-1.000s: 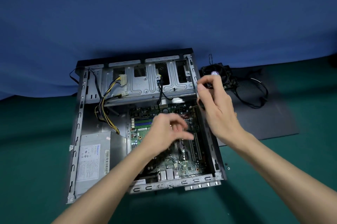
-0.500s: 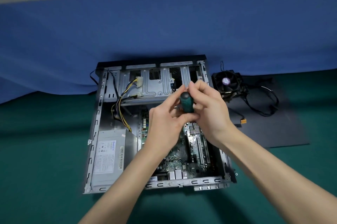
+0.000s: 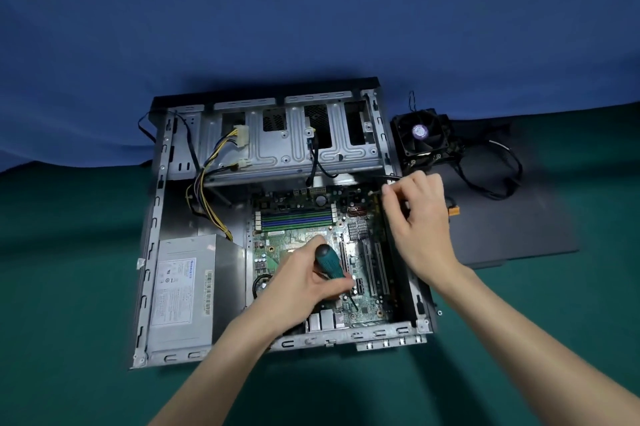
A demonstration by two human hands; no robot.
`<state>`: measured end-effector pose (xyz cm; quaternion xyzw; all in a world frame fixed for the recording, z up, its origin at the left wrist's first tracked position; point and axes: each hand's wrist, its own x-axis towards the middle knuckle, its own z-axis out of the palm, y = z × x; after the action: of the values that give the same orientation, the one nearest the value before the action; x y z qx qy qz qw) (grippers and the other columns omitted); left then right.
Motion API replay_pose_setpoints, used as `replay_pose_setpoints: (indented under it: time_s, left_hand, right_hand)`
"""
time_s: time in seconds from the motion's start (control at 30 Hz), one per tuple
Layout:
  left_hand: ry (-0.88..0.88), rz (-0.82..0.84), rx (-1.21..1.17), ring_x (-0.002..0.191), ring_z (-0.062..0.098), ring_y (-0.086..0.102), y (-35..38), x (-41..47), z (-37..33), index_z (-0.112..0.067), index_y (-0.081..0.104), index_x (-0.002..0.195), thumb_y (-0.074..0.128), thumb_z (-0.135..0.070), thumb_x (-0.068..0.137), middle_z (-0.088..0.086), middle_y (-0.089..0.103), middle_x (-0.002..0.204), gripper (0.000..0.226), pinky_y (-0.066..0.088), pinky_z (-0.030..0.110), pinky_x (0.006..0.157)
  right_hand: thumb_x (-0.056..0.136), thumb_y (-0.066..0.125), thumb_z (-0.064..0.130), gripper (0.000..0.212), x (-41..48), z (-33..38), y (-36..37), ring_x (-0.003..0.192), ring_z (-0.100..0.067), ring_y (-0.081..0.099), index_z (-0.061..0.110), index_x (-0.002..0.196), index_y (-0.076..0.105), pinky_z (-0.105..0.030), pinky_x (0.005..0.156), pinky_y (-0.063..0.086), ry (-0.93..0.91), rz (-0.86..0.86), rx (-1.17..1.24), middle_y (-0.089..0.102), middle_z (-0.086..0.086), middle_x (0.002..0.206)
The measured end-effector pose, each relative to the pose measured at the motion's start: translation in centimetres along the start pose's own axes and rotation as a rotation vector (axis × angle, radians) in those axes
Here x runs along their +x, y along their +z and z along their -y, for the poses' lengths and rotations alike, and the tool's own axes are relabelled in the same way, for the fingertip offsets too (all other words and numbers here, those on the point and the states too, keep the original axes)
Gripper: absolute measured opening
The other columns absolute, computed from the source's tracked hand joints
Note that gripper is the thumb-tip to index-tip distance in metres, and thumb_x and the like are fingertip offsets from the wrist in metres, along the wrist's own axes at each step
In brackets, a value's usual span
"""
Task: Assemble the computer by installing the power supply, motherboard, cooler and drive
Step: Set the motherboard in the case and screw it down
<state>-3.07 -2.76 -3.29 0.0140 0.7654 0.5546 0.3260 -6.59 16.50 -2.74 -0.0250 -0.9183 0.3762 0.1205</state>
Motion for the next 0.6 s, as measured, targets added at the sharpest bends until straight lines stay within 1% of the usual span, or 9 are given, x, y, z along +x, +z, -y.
replay_pose_setpoints:
  time_s: [0.07,0.17,0.23,0.37,0.47,0.53,0.6]
  left_hand:
    - [0.010,0.001,0.044,0.083,0.026,0.071,0.2,0.1,0.3,-0.005,0.049,0.087,0.080,-0.024,0.076,0.006,0.073,0.088,0.038,0.056,0.049,0.081]
    - [0.001,0.016,0.102,0.088,0.040,0.065,0.6,0.4,0.6,0.001,0.047,0.084,0.078,-0.017,0.077,0.018,0.068,0.088,0.037,0.051,0.059,0.080]
    - [0.003,0.032,0.135,0.091,0.042,0.064,0.8,0.6,0.8,-0.001,0.045,0.080,0.077,-0.013,0.077,0.022,0.066,0.089,0.034,0.050,0.059,0.081]
    - [0.002,0.059,0.193,0.094,0.040,0.064,1.1,1.1,0.8,-0.006,0.044,0.078,0.076,-0.013,0.076,0.021,0.067,0.090,0.033,0.051,0.056,0.085]
    - [-0.005,0.068,0.233,0.091,0.029,0.067,1.3,1.8,0.8,-0.011,0.044,0.073,0.077,-0.007,0.075,0.011,0.070,0.088,0.033,0.052,0.050,0.085]
    - [-0.008,0.086,0.252,0.090,0.025,0.068,1.3,2.1,0.8,-0.013,0.044,0.073,0.077,-0.006,0.075,0.007,0.071,0.089,0.034,0.053,0.045,0.084]
    - [-0.003,0.112,0.265,0.087,0.016,0.069,1.4,2.2,0.8,-0.012,0.045,0.074,0.076,-0.005,0.075,0.000,0.073,0.087,0.032,0.055,0.034,0.080]
  right_hand:
    - [0.096,0.056,0.009,0.020,0.0,-0.1,0.2,0.082,-0.024,0.039,0.000,0.078,0.059,-0.029,0.074,0.032,-0.017,-0.027,-0.013,0.048,-0.006,0.078]
    - [0.095,0.056,0.009,0.020,0.0,-0.4,0.4,0.081,-0.024,0.039,0.000,0.077,0.058,-0.029,0.074,0.032,-0.041,-0.048,-0.024,0.047,-0.006,0.077]
    - [0.095,0.057,0.008,0.021,0.0,-0.5,0.4,0.081,-0.024,0.039,0.000,0.076,0.058,-0.028,0.073,0.031,-0.051,-0.060,-0.025,0.047,-0.006,0.076]
    - [0.094,0.057,0.007,0.021,0.0,-0.6,0.5,0.080,-0.026,0.039,0.000,0.075,0.057,-0.029,0.072,0.031,-0.066,-0.076,-0.033,0.047,-0.008,0.075]
    - [0.094,0.057,0.006,0.021,0.1,-0.7,0.6,0.079,-0.026,0.039,0.000,0.074,0.056,-0.030,0.072,0.032,-0.078,-0.080,-0.029,0.046,-0.008,0.075]
    - [0.094,0.057,0.006,0.020,0.1,-0.7,0.5,0.079,-0.025,0.039,0.000,0.074,0.056,-0.029,0.072,0.032,-0.084,-0.084,-0.028,0.046,-0.008,0.075]
    - [0.093,0.057,0.006,0.020,0.1,-0.7,0.6,0.079,-0.025,0.038,0.000,0.074,0.056,-0.028,0.071,0.031,-0.088,-0.087,-0.028,0.045,-0.007,0.075]
